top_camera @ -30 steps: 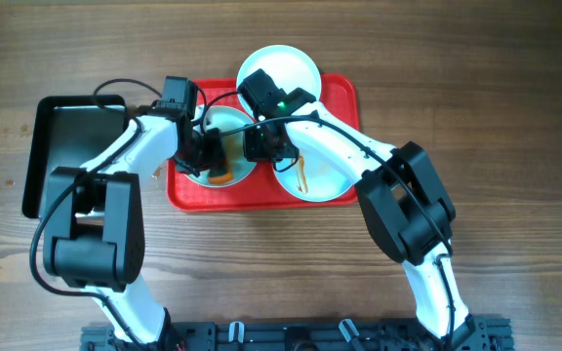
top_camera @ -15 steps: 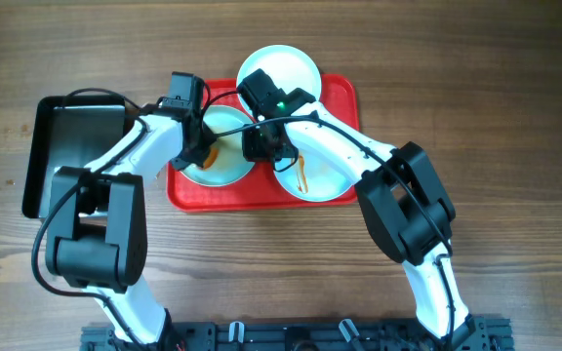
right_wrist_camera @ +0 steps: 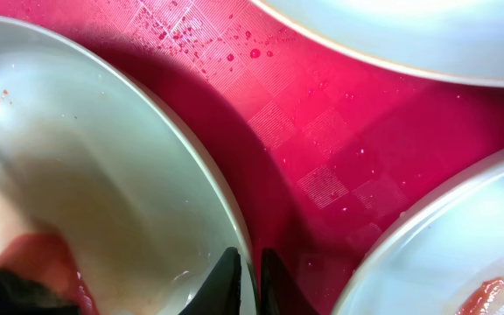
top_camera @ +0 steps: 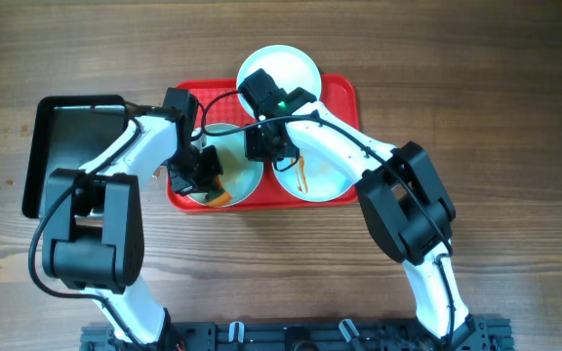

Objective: Clean dirty plates on tray and stack at the side
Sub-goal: 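Scrub the held lower-left plate with the sponge in the left gripper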

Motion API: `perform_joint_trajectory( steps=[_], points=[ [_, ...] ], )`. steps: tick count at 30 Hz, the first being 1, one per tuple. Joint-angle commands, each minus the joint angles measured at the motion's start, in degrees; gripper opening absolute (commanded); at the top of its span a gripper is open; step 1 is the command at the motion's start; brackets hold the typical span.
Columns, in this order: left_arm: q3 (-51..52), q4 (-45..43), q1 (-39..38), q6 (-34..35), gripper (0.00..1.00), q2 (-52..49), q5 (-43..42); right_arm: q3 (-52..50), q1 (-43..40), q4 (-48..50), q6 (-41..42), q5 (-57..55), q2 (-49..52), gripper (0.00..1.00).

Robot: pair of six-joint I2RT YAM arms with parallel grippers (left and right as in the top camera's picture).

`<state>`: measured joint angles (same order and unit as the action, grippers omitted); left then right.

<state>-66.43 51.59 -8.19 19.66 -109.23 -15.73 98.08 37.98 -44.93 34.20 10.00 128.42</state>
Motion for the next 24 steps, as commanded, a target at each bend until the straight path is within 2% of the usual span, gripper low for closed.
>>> perform_joint_trajectory(
  steps=[1, 4, 7, 10, 14, 17, 19, 21, 24],
  points=[
    [2.5, -3.3, -1.0, -4.7, 0.04, -3.5, -4.8, 0.8, 0.7, 0.8, -0.6, 1.9, 0.8, 0.1],
    [2.5, -11.6, -1.0, -4.2, 0.04, -3.5, -4.8, 0.4, 0.7, 1.0, -0.5, 1.9, 0.8, 0.1],
    [2.5, -17.7, -1.0, -3.9, 0.04, -3.5, -2.7, -0.3, 0.7, 1.6, 0.6, 2.4, 0.8, 0.04],
    [2.5, -20.0, -0.9, 3.7, 0.04, -3.5, 9.2, -0.4, 0.7, 1.2, 2.5, 3.1, 1.4, 0.04],
    [2.5, -20.5, -0.9, 8.6, 0.04, -3.5, 16.1, -0.4, 0.0, 1.3, 3.8, 6.3, 3.4, 0.04],
    [2.5, -22.8, -0.9, 21.7, 0.04, -3.5, 27.1, -0.4, -0.3, 1.3, 4.4, 6.4, 3.4, 0.04],
    [2.5, -26.4, -0.9, 21.5, 0.04, -3.5, 28.8, -0.4, -0.3, 1.1, 4.3, 6.4, 3.4, 0.04],
    [2.5, -23.9, -0.9, 21.6, 0.04, -3.5, 28.8, -0.4, -0.3, 1.0, 4.1, 6.4, 3.4, 0.04],
    [2.5, -12.3, -0.9, 23.2, 0.04, -3.5, 28.1, -0.4, -0.3, 1.0, 4.2, 6.4, 3.4, 0.04]
  ],
)
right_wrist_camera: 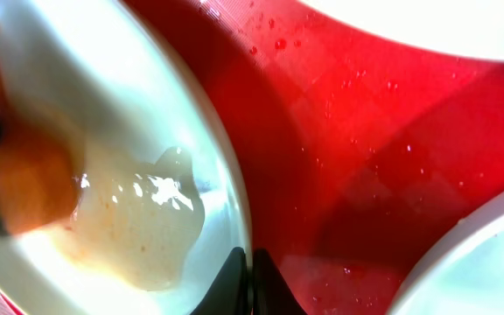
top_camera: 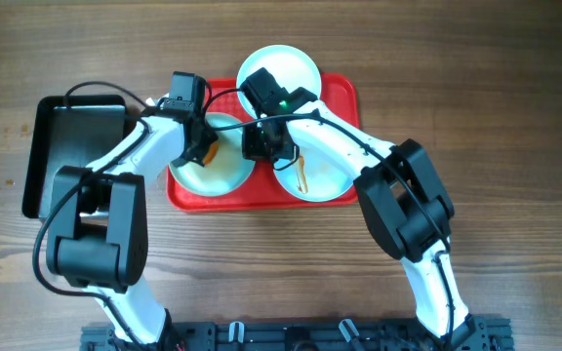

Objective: Clean dirty plates on tray and stack at the side
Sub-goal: 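Scrub the held lower-left plate with the sponge in the left gripper, then lift the sponge away from the plate with the left gripper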

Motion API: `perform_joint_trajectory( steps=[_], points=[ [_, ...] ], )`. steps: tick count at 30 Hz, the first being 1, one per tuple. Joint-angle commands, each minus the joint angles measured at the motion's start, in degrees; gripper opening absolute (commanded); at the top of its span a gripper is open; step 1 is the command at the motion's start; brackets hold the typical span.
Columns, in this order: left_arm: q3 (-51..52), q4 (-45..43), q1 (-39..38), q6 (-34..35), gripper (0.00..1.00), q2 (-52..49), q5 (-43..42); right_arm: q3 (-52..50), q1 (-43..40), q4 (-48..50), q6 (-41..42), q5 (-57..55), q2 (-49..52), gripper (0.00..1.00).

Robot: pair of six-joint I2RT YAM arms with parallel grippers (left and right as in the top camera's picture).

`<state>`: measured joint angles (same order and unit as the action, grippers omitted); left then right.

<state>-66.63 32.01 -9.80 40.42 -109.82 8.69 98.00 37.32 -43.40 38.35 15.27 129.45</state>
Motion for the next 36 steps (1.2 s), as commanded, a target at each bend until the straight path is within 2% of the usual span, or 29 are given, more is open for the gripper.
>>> perform_joint_trajectory(
  steps=[1, 2, 3, 5, 7, 10, 12, 15, 19, 21, 23, 25, 28, 33, 35, 36],
  points=[
    [2.7, 10.4, 0.7, 2.4, 0.04, -3.0, 3.0, -0.3, 0.3, -0.4, 0.0, 1.2, 2.4, 0.04],
    [2.7, 12.6, 0.7, 1.9, 0.04, -2.9, 1.9, -0.3, 0.3, -0.4, 0.0, 1.2, 2.4, 0.04],
    [2.7, 14.0, 0.7, -1.6, 0.04, -2.9, -1.3, -0.3, 0.3, -0.4, 0.0, 1.2, 2.4, 0.04],
    [2.6, 14.3, 0.7, -17.3, 0.04, -2.9, -15.3, -0.3, 0.3, -0.5, -0.2, 1.4, 2.4, 0.04],
    [2.6, 14.9, 0.7, -27.9, 0.04, -2.9, -28.0, -0.3, 0.3, -0.5, -0.4, 1.6, 2.4, 0.04],
    [2.6, 15.9, 0.7, -34.2, 0.04, -2.9, -35.1, -0.3, 0.3, -0.2, -0.4, 1.6, 2.4, 0.04],
    [2.2, 15.8, 0.9, -33.9, 0.04, -2.9, -34.9, -0.3, 0.3, -0.2, -0.4, 1.6, 2.4, 0.04],
    [-1.8, 13.4, 3.7, -22.8, 0.04, -2.2, -25.5, -0.3, 0.3, -0.3, -0.7, 1.6, 2.4, 0.04],
    [-3.2, 5.8, 6.4, -4.9, 0.04, 0.2, -8.0, -0.3, 0.3, -0.2, -0.7, 1.6, 2.4, 0.04],
    [-4.4, 6.4, 6.4, -4.8, 0.04, 0.8, -8.2, -0.3, 0.3, -0.1, -0.7, 1.6, 2.4, 0.04],
    [-7.7, 10.9, 6.8, -5.7, 0.04, 2.8, -14.6, -0.3, 0.3, -0.2, -0.7, 1.6, 2.4, 0.04],
    [-11.0, 15.1, 7.1, -5.7, 0.04, 5.4, -16.8, -0.3, 0.2, -0.2, -0.8, 1.6, 2.4, 0.04],
    [-15.3, 21.1, 7.7, -5.7, 0.04, 11.8, -16.8, -0.3, 0.0, -0.2, -0.8, 1.6, 2.4, 0.04],
    [-15.3, 22.1, 8.7, -7.4, 0.04, 17.0, -14.1, -0.3, 0.0, 1.0, -0.7, 0.7, 2.4, 0.05],
    [-15.3, 22.0, 9.5, -7.4, 0.04, 16.9, -12.7, -0.3, 0.4, 2.1, -0.7, -0.9, 2.4, 0.09],
    [-15.3, 21.6, 10.1, -7.4, 0.04, 16.9, -12.6, -0.4, 0.7, 2.3, -0.6, -1.7, 2.4, 0.16]
  ],
)
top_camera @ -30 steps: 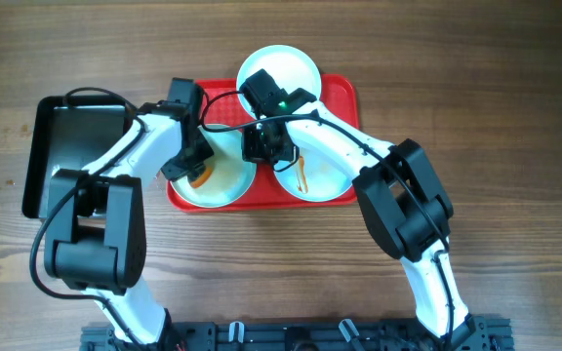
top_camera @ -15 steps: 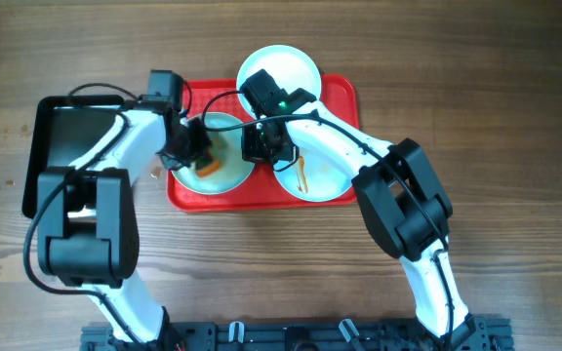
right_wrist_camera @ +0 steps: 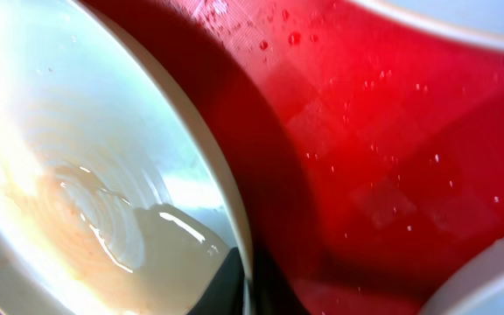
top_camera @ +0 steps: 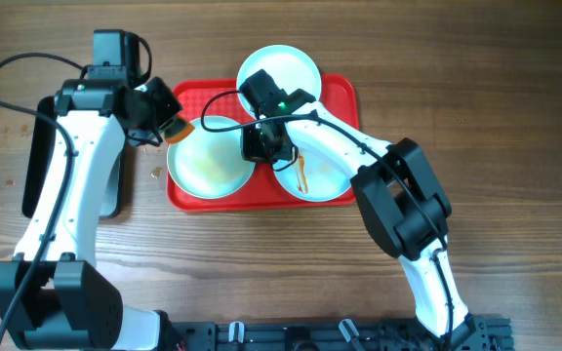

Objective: Clean dirty plates on tray and stack at the side
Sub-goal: 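Lift the sponge away from the plate with the left gripper, then carry the cleaned plate with the right gripper to the table's right side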

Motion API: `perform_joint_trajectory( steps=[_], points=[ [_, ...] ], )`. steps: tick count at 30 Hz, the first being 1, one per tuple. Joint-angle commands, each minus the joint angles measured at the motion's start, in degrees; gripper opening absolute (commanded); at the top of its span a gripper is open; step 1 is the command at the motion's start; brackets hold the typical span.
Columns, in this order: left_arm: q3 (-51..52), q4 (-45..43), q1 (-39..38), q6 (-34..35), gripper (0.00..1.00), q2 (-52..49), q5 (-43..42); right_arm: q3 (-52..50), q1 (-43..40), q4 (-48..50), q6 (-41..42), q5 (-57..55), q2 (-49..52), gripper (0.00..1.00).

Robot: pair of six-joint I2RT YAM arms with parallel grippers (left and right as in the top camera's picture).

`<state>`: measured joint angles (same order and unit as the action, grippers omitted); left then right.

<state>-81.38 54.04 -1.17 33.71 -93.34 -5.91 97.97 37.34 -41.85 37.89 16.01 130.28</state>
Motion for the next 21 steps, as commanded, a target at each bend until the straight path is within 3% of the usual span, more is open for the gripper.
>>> perform_joint_trajectory(
  steps=[1, 3, 5, 9, 12, 21],
  points=[
    [-0.6, -0.6, 1.8, -0.7, 0.04, 0.4, 2.0, -0.4, 0.9, 0.7, -0.2, -3.0, 1.5, 0.23],
    [-0.6, -0.5, 3.0, -0.7, 0.04, 0.4, 2.0, -0.4, 1.4, 0.7, 1.3, -5.1, 1.5, 0.23],
    [-0.6, -0.6, 3.7, -0.7, 0.06, 0.4, 2.0, -0.4, 1.4, 0.6, 1.2, -5.0, 1.5, 0.04],
    [-0.6, -0.6, 3.7, -2.0, 0.08, 0.4, 3.3, -0.4, 0.9, 0.2, -0.5, -3.1, -0.8, 0.04],
    [-0.6, -0.9, 4.0, -2.0, 0.04, 0.4, 3.4, -0.4, 0.9, -2.9, -3.3, -12.3, -9.7, 0.04],
    [-0.6, -2.2, 4.0, -2.0, 0.04, 0.4, 3.4, -0.4, 1.3, -9.1, -6.4, -34.9, -15.6, 0.04]
  ],
)
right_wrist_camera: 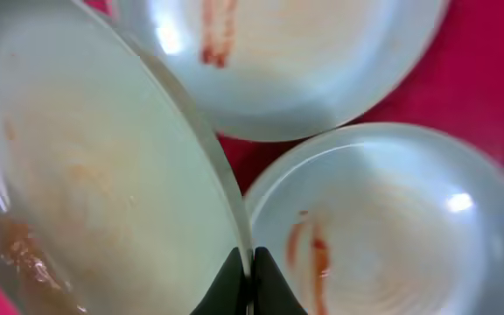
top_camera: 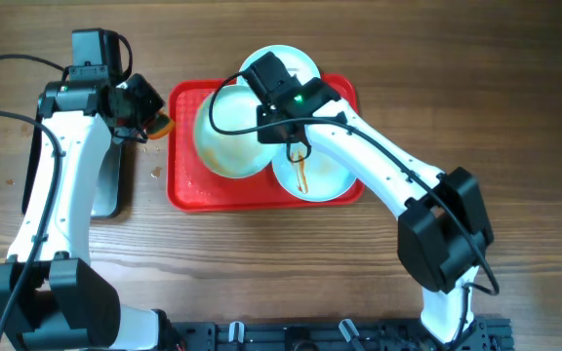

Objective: Clean dirty plates on tray and stack at the side
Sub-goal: 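Carry the cleaned plate with the right gripper to the table's right side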

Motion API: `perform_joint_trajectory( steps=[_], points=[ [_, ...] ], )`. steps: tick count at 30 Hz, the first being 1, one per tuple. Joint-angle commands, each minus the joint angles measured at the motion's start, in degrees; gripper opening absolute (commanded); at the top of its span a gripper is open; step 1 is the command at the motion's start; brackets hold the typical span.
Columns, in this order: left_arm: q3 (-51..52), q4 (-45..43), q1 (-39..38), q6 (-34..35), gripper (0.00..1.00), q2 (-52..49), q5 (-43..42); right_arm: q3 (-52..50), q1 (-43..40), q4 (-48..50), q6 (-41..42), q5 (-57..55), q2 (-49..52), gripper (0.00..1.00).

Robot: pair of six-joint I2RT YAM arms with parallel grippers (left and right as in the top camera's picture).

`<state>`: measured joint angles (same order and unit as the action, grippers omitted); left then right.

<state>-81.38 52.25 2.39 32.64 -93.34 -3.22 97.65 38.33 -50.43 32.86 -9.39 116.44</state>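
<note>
My right gripper (top_camera: 267, 127) (right_wrist_camera: 248, 267) is shut on the rim of a pale plate (top_camera: 224, 135) (right_wrist_camera: 103, 184), held tilted above the left half of the red tray (top_camera: 188, 191). Faint orange smears remain on the held plate's face. Two more plates lie on the tray: one at the back (top_camera: 296, 60) (right_wrist_camera: 278, 61) and one at the front right (top_camera: 318, 175) (right_wrist_camera: 392, 219), both with red sauce streaks. My left gripper (top_camera: 147, 115) hangs just left of the tray, shut on an orange sponge (top_camera: 162, 124).
A black tray (top_camera: 111, 190) lies on the wooden table at the far left, partly under my left arm. A small speck (top_camera: 156, 174) sits on the wood beside the red tray.
The right gripper has raised the plate off the tray and tipped it on edge. My left gripper with the sponge has shifted a little further left, away from the tray.
First the sponge was down in the front-left plate while my right gripper pinched that plate's rim. Then the sponge was at the plate's far side, in cloudy liquid. Later it was clear of the tray, and now the plate is held up.
</note>
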Motion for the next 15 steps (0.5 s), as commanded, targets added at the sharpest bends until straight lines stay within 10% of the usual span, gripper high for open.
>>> perform_joint_trajectory(
  steps=[1, 15],
  points=[
    [-0.6, -0.4, 0.4, -0.9, 0.04, 0.4, 0.7, 0.0, 0.6, -0.7, -1.4, -11.0, -1.8, 0.04],
    [-0.6, -0.3, 0.4, -0.9, 0.04, 0.4, 0.7, 0.0, 11.8, -0.2, -4.4, -39.5, -4.3, 0.04]
  ],
)
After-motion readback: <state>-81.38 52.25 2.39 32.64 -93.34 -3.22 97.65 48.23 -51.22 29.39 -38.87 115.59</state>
